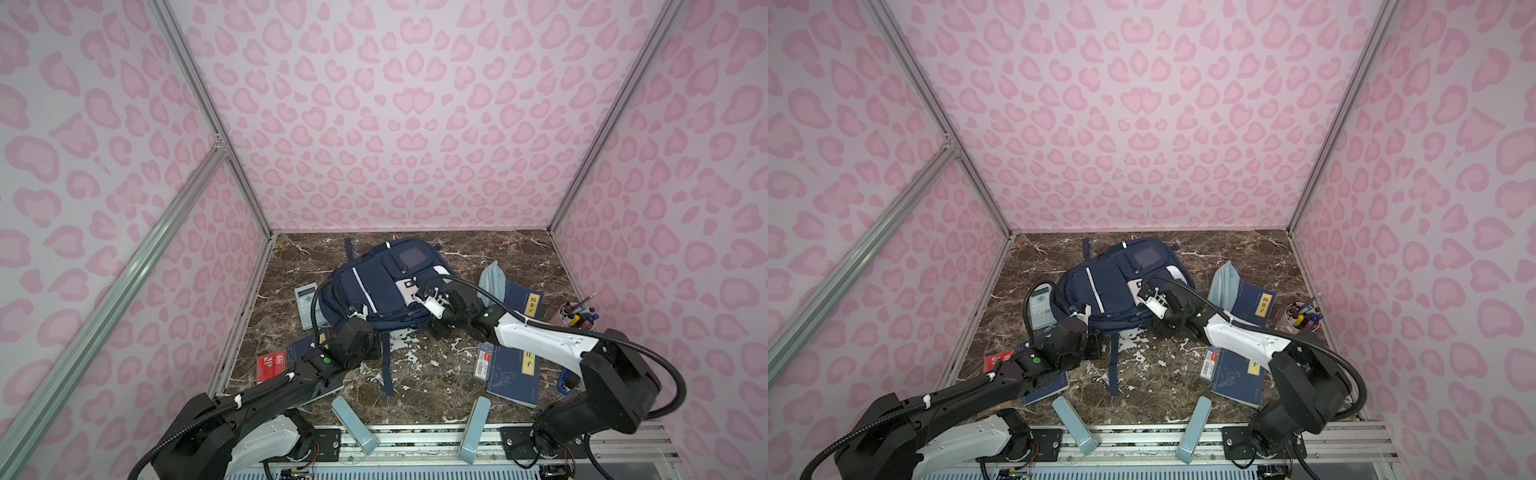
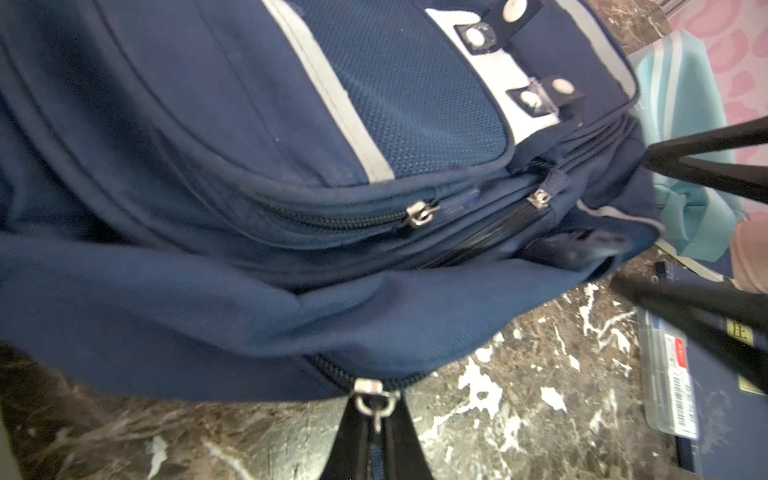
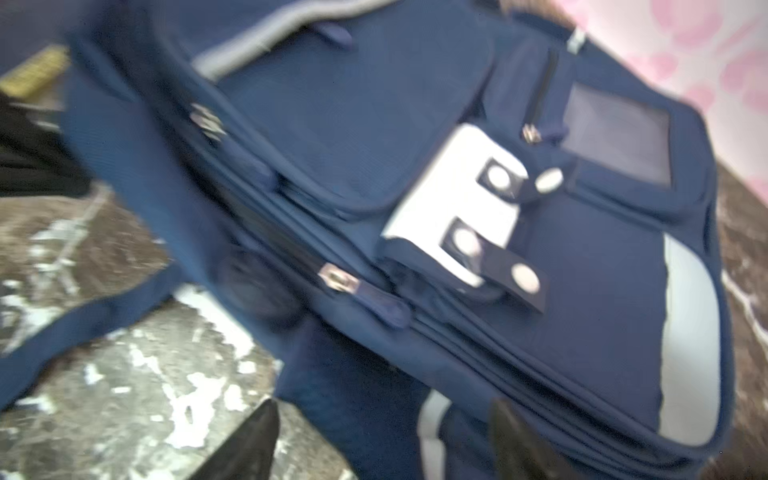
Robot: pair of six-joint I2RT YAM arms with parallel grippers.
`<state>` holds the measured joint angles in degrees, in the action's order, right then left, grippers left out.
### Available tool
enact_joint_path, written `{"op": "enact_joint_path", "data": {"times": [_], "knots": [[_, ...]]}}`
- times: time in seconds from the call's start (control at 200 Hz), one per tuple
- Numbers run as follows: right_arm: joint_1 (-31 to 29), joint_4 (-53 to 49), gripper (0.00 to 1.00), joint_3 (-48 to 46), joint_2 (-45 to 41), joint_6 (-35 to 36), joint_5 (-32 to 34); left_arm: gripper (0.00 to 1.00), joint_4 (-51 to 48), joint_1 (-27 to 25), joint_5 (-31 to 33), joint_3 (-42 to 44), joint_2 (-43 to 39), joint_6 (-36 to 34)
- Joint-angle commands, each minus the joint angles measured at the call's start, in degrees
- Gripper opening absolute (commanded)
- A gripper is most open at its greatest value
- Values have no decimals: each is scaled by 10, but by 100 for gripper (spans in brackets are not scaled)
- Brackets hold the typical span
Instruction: Pack the student bag
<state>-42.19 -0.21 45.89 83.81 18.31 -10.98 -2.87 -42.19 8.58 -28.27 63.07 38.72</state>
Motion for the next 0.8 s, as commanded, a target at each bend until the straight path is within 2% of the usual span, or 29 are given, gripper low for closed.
{"op": "enact_joint_path", "data": {"times": [0.0,0.095,0.17,0.275,0.33,0.415,0.46,0.505,0.565,0.645,0.705,0.795], "knots": [[-41,219,97,-73,-29,76,-16,4,5,-2,-26,-17,-3,9],[-74,202,92,-48,-6,120,-13,4,5,-9,-48,-25,4,13],[-81,169,88,-5,29,109,-4,4,11,-14,-60,-28,5,18],[-83,198,83,12,69,104,-5,4,30,-16,-92,-22,5,32],[-83,209,78,12,84,106,-18,3,45,-16,-112,-16,-1,42],[-81,170,70,14,88,121,-38,4,36,-16,-116,-21,-11,36],[-69,165,63,6,85,122,-66,4,19,-15,-112,-30,-14,28],[-58,157,50,4,86,122,-90,4,17,-14,-116,-31,-17,23],[-54,128,24,19,91,127,-83,4,18,-13,-121,-32,-20,23],[-53,83,0,41,100,138,-73,4,16,-11,-109,-30,-21,25],[-52,63,0,45,100,140,-55,4,-12,-2,-75,-36,-23,22],[-41,54,0,30,85,145,-45,4,-121,3,48,-90,-17,-3]]}}
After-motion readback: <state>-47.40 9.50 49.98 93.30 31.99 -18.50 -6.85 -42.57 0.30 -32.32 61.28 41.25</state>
